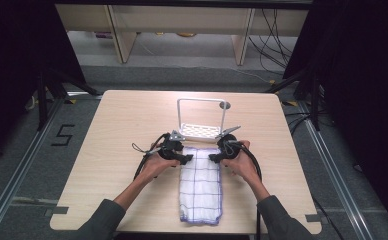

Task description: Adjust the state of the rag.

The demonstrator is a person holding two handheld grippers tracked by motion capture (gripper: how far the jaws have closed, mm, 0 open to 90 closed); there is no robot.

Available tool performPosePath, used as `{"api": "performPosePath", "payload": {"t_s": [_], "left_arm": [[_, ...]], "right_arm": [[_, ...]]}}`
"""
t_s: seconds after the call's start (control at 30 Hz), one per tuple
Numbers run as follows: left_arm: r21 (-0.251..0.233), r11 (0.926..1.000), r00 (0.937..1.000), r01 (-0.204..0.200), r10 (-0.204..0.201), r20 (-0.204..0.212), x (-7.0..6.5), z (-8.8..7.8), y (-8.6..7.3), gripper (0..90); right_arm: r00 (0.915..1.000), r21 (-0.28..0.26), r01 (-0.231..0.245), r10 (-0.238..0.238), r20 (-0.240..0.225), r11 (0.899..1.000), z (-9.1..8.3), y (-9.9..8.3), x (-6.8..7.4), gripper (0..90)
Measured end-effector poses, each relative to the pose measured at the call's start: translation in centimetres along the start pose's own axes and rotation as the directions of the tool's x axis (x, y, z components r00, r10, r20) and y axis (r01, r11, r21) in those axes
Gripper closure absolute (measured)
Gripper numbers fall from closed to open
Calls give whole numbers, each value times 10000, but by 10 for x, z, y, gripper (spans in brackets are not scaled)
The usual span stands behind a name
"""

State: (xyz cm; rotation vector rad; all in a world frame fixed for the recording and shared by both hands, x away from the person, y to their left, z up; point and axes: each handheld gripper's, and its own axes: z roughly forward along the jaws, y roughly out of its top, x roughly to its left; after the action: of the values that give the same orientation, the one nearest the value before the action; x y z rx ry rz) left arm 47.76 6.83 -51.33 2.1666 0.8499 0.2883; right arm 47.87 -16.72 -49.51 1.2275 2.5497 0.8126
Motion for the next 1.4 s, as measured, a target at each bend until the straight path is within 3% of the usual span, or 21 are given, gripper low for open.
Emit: {"api": "performPosePath", "payload": {"t_s": [0.07, 0.3, 0.47, 0.5, 0.57, 0.67, 0.7, 0.87, 0.9, 0.93, 0.97, 1.0, 1.03, 1.07, 1.1, 1.13, 1.17, 1.2, 1.27, 1.33, 1.4], "left_arm": [[-35, 10000, 9999, 34, -34, 100, 0, 1, -1, 439], [-95, 9998, 9988, -188, 192, 458, -2, 0, -1, 609], [-277, 9995, 9986, -169, 182, 497, -3, -2, -3, 737], [-317, 9993, 9987, -205, 220, 470, -3, -2, -3, 771], [-365, 9991, 9984, -233, 251, 501, -2, -4, -3, 803], [-383, 9989, 9985, -273, 291, 469, -4, -6, -3, 824], [-411, 9987, 9984, -307, 326, 459, -4, -7, -3, 829], [-619, 9975, 9985, -346, 371, 411, -5, -16, 0, 836], [-680, 9970, 9982, -378, 408, 428, -5, -19, 0, 836], [-749, 9965, 9983, -373, 406, 426, -5, -21, 1, 836], [-800, 9961, 9983, -374, 408, 412, -6, -23, 2, 836], [-836, 9957, 9982, -397, 432, 410, -6, -25, 2, 836], [-888, 9954, 9984, -356, 394, 415, -6, -27, 3, 836], [-905, 9952, 9982, -378, 417, 425, -6, -30, 3, 836], [-977, 9947, 9982, -315, 363, 472, -6, -31, 3, 836], [-1098, 9938, 9987, -169, 221, 464, -7, -33, 3, 835], [-1188, 9929, 9987, -82, 140, 486, -8, -35, 3, 836], [-1219, 9925, 9988, -111, 167, 455, -8, -37, 4, 835], [-1264, 9918, 9984, -204, 269, 503, -7, -43, 5, 835], [-1304, 9912, 9982, -233, 303, 517, -8, -48, 7, 835], [-1407, 9899, 9986, -188, 256, 468, -8, -52, 8, 835]], "right_arm": [[9997, -89, 243, -243, -53, 9997, 0, 0, -1, 474], [9995, -21, -69, 68, -321, 10000, 1, 0, 1, 581], [9972, -210, -3, -13, -748, 9998, 0, -1, 2, 755], [9963, -382, 306, -335, -788, 9988, 0, -2, 0, 783], [9951, -415, 295, -333, -935, 9987, -1, -2, 0, 821], [9951, -584, 144, -201, -970, 9982, -2, -2, 3, 840], [9939, -566, 405, -460, -1000, 9976, -5, -2, 1, 842], [9918, -959, 560, -664, -1089, 9938, -15, 1, 3, 848], [9954, -1043, 508, -588, -752, 9933, -14, 1, 3, 848], [9905, -1007, 529, -650, -1213, 9935, -19, 2, 5, 848], [9899, -1138, 682, -815, -1161, 9912, -19, 2, 5, 849], [9895, -1113, 533, -674, -1277, 9924, -22, 3, 6, 849], [9938, -1162, 330, -450, -1017, 9927, -22, 3, 7, 850], [9884, -1304, 728, -890, -1231, 9888, -24, 3, 6, 850], [9875, -1544, 585, -799, -1359, 9863, -25, 4, 7, 850], [9866, -1459, 838, -1027, -1271, 9857, -27, 4, 6, 850], [9875, -1485, 585, -790, -1362, 9872, -30, 5, 8, 851], [9854, -1814, 811, -1062, -1330, 9801, -29, 5, 8, 851], [9859, -1617, 728, -955, -1374, 9842, -35, 5, 10, 851], [9842, -1993, 722, -1022, -1448, 9773, -35, 6, 11, 852], [9845, -1796, 665, -939, -1482, 9815, -41, 7, 12, 852]]}}
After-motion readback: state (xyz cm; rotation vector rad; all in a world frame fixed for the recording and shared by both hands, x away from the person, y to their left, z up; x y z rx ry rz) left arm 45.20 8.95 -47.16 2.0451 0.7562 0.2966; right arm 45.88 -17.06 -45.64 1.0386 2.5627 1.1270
